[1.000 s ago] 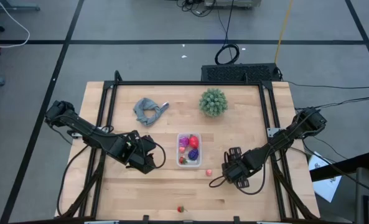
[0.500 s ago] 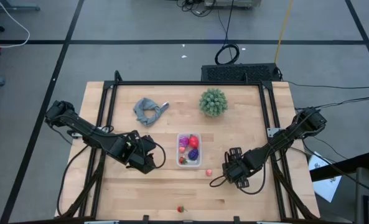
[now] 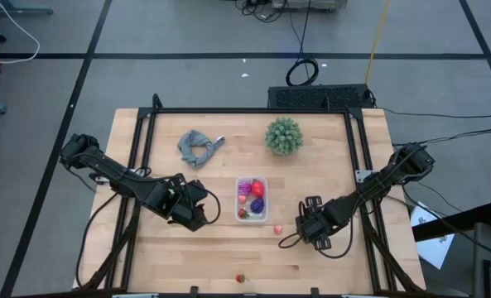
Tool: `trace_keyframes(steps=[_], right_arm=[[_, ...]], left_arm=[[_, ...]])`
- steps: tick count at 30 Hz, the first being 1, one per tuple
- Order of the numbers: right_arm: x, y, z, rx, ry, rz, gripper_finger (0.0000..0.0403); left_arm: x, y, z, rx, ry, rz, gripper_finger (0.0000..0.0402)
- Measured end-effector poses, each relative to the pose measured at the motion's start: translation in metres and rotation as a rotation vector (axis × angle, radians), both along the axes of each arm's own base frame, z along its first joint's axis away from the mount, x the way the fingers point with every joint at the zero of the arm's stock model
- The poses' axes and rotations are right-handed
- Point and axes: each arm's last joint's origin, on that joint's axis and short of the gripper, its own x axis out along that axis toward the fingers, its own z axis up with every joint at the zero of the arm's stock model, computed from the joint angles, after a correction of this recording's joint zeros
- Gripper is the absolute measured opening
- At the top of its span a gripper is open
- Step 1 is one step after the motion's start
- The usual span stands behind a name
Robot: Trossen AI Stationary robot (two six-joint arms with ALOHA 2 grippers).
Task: Pick and placing Produce into tupperware
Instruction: Put the top strawberry into the transparent bin
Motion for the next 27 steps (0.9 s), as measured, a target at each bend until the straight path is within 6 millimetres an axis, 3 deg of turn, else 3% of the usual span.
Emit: trace_keyframes(steps=[6,16,27], right_arm=[[0.004,-0.004,0.003,0.0,0.003,-0.02,0.0193],[0.016,-0.007,0.024,-0.011,0.023,-0.037,0.0187],[0.016,-0.007,0.025,-0.014,0.031,-0.052,0.0187]], left_arm=[[0.0,0.0,0.0,0.002,0.001,-0.004,0.0198],[0.0,0.0,0.0,0.008,0.006,-0.02,0.0198],[0.0,0.0,0.0,0.009,0.007,-0.021,0.0198]])
